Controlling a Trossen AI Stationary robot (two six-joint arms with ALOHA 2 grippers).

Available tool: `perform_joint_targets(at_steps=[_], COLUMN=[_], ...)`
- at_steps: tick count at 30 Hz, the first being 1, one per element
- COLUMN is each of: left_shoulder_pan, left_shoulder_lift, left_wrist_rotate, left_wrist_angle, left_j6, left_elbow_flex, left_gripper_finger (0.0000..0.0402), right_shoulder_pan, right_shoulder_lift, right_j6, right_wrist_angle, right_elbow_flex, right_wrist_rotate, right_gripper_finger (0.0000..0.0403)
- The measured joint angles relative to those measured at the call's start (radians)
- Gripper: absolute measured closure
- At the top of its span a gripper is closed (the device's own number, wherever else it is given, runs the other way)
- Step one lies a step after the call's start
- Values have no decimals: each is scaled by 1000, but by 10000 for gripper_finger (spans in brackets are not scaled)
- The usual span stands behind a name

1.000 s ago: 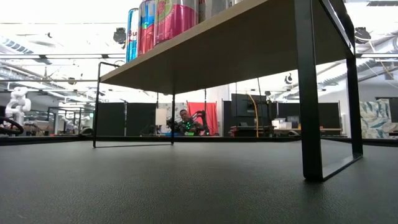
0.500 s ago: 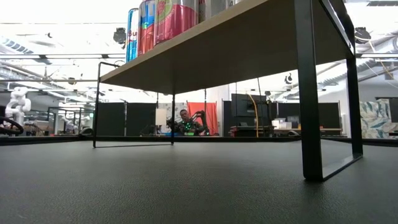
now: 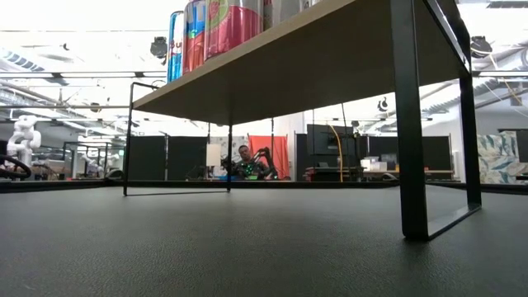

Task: Place canned beverage on shelf
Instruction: Return to Home Position

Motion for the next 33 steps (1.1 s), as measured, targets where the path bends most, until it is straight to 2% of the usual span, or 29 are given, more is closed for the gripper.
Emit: perform_joint_targets(at_steps=[4,8,14,20,23,26,33], left_shoulder_pan=[24,58,118,183,212,237,280], left_shoulder_lift=[0,-1,-1,-1,-1,-1,-1], left_wrist_rotate=[-28,-90,-44,38,109,181,274], left_wrist_angle=[47,101,118,161,173,172,167], left_j6=[117,105,124,124,123,123,124], left_elbow_flex=[0,1,1,1,1,1,1], left_gripper_finger=[29,29,29,38,67,114,264], right_shoulder_pan=[-21,-60,-125,-164,-172,-176,-176], right_shoulder_lift=[-86,-169,-285,-375,-414,-449,-516], right_j6=[-6,-48,-52,-40,-41,-41,-32], right_wrist_angle=[39,46,46,22,-13,-55,-94], right_elbow_flex=[0,0,0,0,0,0,0], right_wrist_rotate=[-1,23,134,135,134,133,136], right_gripper_finger=[74,84,123,178,209,242,320])
